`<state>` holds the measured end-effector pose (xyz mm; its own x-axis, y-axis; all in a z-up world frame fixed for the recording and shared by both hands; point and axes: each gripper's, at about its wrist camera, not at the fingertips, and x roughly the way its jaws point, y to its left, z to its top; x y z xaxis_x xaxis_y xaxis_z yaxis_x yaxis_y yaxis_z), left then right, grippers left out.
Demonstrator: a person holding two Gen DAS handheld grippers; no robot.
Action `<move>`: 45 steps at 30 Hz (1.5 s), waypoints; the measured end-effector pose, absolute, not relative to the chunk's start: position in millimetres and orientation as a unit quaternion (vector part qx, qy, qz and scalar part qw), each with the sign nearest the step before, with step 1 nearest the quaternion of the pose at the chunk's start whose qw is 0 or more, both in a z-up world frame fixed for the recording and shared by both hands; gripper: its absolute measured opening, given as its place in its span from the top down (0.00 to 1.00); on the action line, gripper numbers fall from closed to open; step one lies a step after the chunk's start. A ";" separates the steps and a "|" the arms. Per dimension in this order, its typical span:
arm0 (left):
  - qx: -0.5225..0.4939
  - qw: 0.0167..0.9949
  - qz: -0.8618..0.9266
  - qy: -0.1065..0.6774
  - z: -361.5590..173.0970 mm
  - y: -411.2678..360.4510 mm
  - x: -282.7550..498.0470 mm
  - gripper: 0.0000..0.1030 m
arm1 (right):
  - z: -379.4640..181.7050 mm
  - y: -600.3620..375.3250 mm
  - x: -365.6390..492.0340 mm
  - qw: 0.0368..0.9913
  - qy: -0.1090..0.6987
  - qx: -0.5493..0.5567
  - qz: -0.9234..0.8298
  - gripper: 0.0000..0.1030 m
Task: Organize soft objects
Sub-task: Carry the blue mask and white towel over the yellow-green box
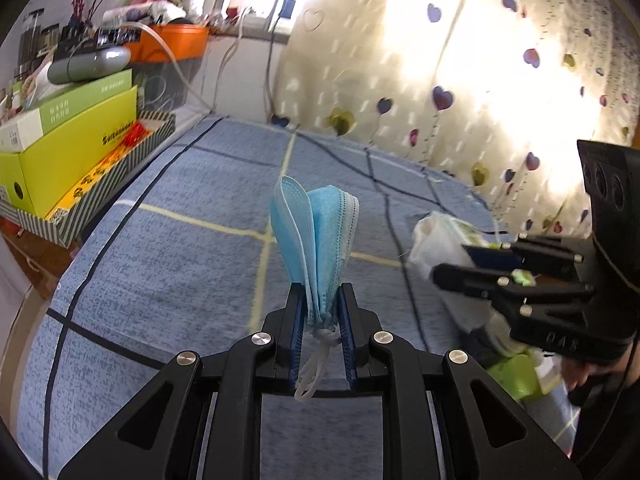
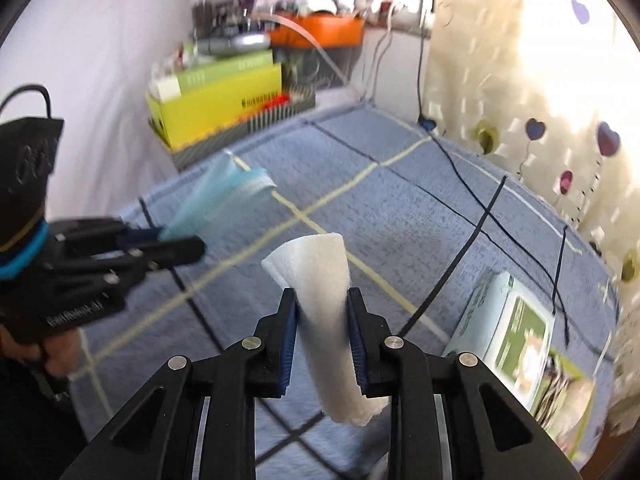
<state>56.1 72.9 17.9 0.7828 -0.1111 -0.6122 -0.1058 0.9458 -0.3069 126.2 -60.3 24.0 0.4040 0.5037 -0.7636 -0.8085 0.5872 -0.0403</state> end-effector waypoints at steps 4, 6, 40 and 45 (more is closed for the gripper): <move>-0.155 0.935 -0.016 0.317 27.5 56.8 46.2 0.83 | 33.3 -70.7 106.6 0.830 0.347 -0.163 0.404 0.78; -0.151 0.938 -0.025 0.312 32.0 49.0 42.1 0.83 | 39.8 -78.4 99.0 0.838 0.339 -0.144 0.403 0.78; -0.072 0.947 -0.114 0.292 74.1 -67.1 32.4 0.83 | 68.6 -201.4 56.2 0.898 0.282 -0.051 0.335 0.78; -0.064 0.945 -0.127 0.295 75.3 -83.4 35.4 0.83 | 67.7 -216.6 53.6 0.903 0.281 -0.042 0.322 0.78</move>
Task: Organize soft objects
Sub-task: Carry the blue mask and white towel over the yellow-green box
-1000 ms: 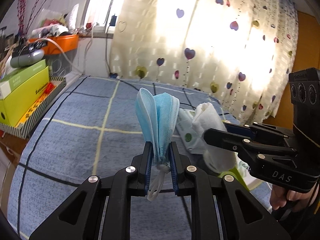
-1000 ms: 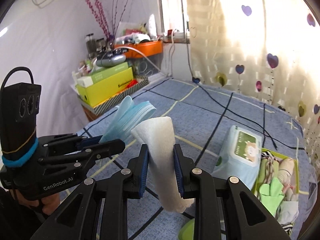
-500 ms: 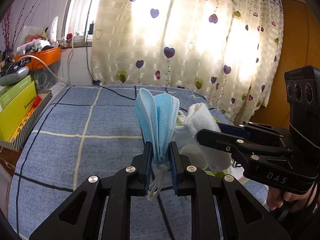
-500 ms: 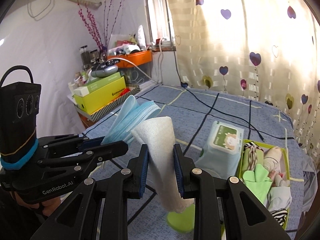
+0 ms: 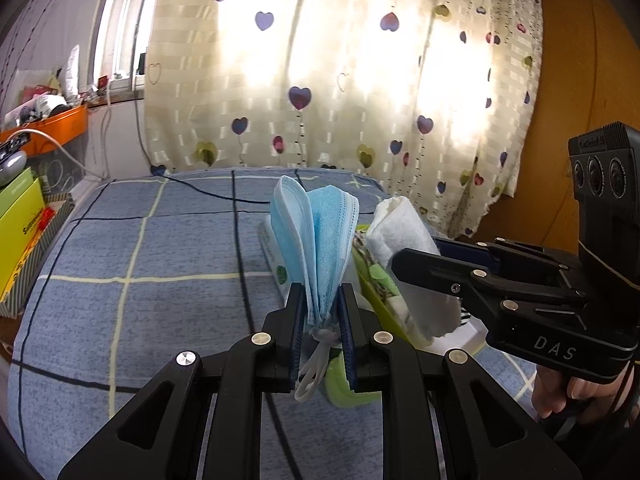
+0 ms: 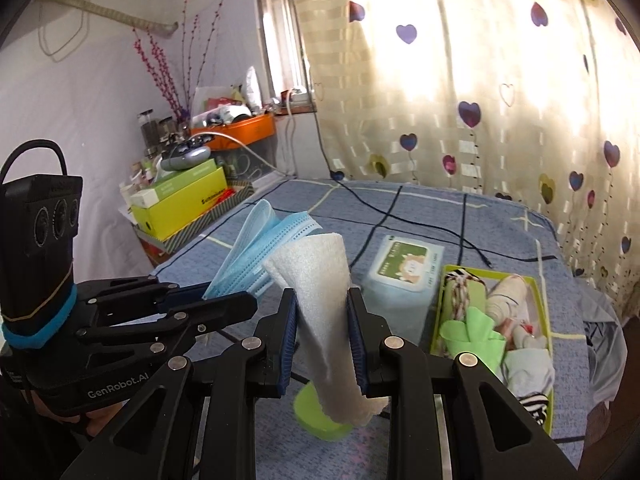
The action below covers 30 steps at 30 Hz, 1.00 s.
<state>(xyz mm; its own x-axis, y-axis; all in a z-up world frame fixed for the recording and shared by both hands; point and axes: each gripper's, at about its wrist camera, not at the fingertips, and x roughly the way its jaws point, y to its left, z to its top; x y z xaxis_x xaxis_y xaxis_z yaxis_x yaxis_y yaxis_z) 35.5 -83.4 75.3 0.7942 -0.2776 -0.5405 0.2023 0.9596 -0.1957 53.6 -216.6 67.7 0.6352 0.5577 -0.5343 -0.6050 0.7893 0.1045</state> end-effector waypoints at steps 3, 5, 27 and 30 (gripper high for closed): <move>-0.059 0.944 -0.136 0.295 75.9 -92.6 36.9 0.83 | 67.5 -227.0 52.1 0.907 0.279 -0.036 0.314 0.78; -0.057 0.943 -0.140 0.295 76.1 -97.6 37.3 0.83 | 68.0 -234.0 51.5 0.909 0.279 -0.034 0.308 0.78; -0.026 0.929 -0.193 0.316 67.6 -163.5 48.8 0.83 | 53.0 -299.2 48.2 0.922 0.289 0.000 0.259 0.78; -0.022 0.925 -0.199 0.322 64.5 -173.0 51.1 0.83 | 49.5 -307.8 49.5 0.922 0.293 0.004 0.252 0.78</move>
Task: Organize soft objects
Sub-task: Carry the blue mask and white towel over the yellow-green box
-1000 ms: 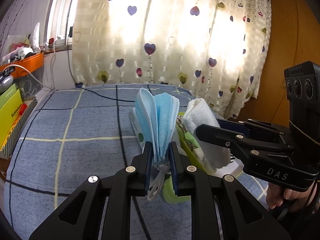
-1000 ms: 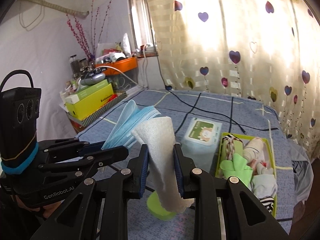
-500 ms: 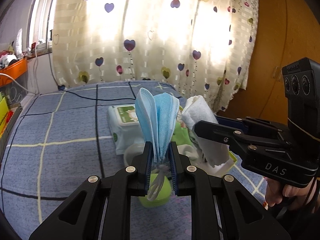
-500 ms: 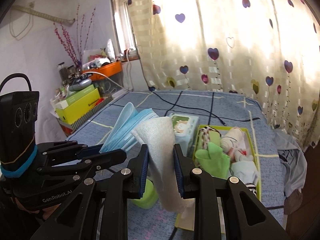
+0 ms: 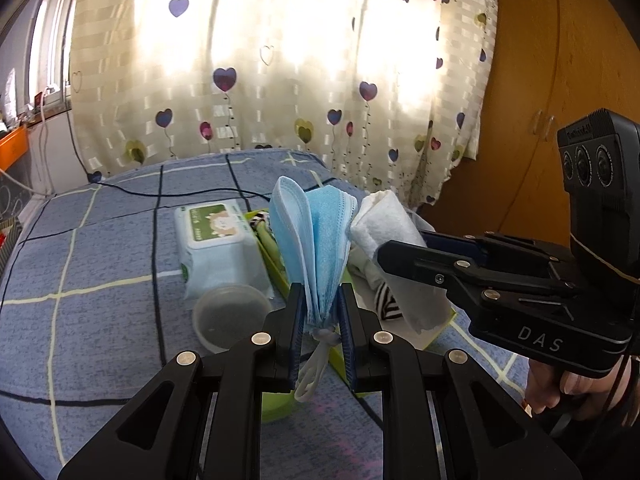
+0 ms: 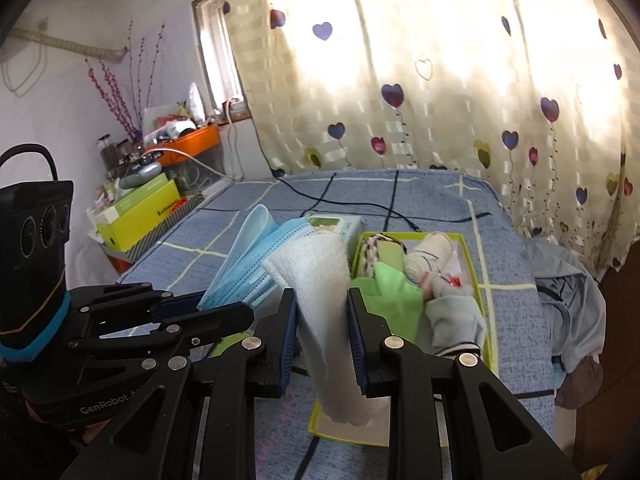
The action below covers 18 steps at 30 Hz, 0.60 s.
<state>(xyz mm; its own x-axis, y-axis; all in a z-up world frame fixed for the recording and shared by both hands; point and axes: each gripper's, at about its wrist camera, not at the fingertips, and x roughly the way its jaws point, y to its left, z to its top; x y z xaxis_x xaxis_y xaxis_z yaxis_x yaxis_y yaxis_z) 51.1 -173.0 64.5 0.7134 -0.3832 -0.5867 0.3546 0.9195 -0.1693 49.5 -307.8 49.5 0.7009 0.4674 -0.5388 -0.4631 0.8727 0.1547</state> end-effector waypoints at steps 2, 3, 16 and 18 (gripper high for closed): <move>-0.019 0.923 -0.204 0.326 62.1 -179.9 53.0 0.83 | 46.9 -313.5 50.1 0.922 0.296 0.007 0.248 0.78; -0.018 0.921 -0.207 0.328 61.1 -183.2 53.5 0.83 | 45.1 -317.1 50.7 0.923 0.297 0.008 0.246 0.78; -0.011 0.895 -0.237 0.377 33.2 -221.8 70.3 0.83 | 15.3 -358.6 66.8 0.920 0.332 0.033 0.207 0.78; -0.011 0.890 -0.241 0.387 27.3 -226.6 72.8 0.83 | 9.4 -362.7 69.6 0.918 0.338 0.036 0.203 0.78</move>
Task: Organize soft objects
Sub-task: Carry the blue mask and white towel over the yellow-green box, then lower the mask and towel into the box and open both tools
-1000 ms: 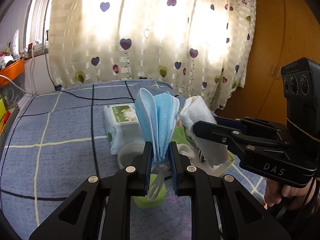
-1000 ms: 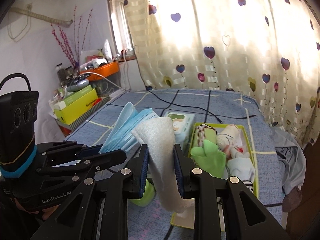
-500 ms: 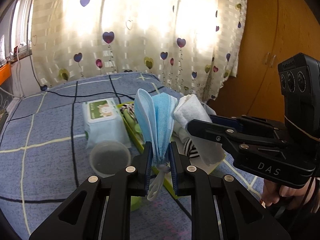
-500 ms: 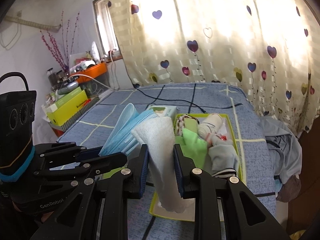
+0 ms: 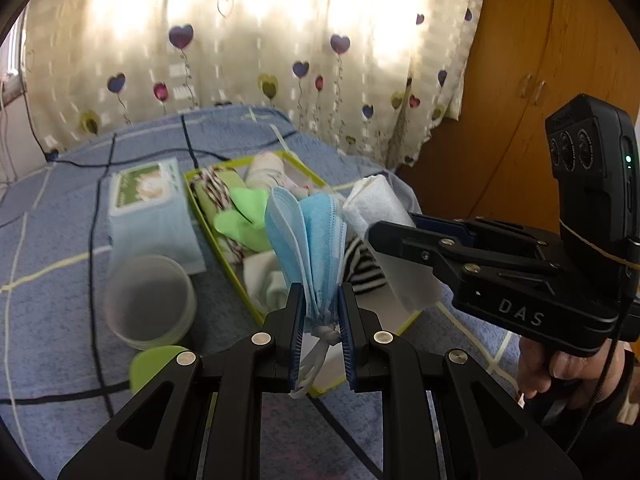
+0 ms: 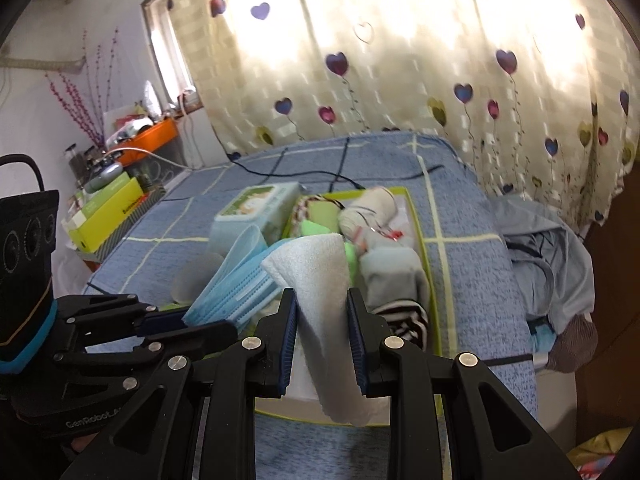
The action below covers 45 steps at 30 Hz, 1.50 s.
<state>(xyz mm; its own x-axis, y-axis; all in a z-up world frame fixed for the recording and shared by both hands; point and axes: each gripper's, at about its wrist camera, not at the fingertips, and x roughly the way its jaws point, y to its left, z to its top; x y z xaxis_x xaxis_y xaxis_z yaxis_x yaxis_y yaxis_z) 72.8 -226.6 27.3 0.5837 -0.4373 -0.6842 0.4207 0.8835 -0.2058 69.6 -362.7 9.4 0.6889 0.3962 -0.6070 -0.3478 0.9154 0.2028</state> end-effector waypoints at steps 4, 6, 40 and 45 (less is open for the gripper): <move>-0.009 0.880 -0.251 0.404 18.2 -233.8 77.2 0.83 | -2.6 -371.4 77.2 0.914 0.353 0.040 0.193 0.78; -0.008 0.874 -0.254 0.415 11.5 -238.1 81.4 0.83 | -10.5 -374.0 81.6 0.911 0.364 0.040 0.191 0.78; -0.023 0.862 -0.291 0.415 10.6 -241.4 84.3 0.79 | -17.9 -376.0 87.7 0.911 0.366 0.049 0.183 0.45; -0.023 0.863 -0.295 0.409 13.3 -239.8 80.9 0.79 | -12.8 -373.2 82.1 0.913 0.362 0.041 0.182 0.45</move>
<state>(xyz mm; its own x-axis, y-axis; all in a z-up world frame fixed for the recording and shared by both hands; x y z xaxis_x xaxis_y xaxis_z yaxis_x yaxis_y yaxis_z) 80.9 -239.8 13.3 0.4912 -0.5285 -0.6924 0.4909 0.8246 -0.2811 82.1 -373.2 -12.8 0.6720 0.3615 -0.6463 -0.3027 0.9306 0.2058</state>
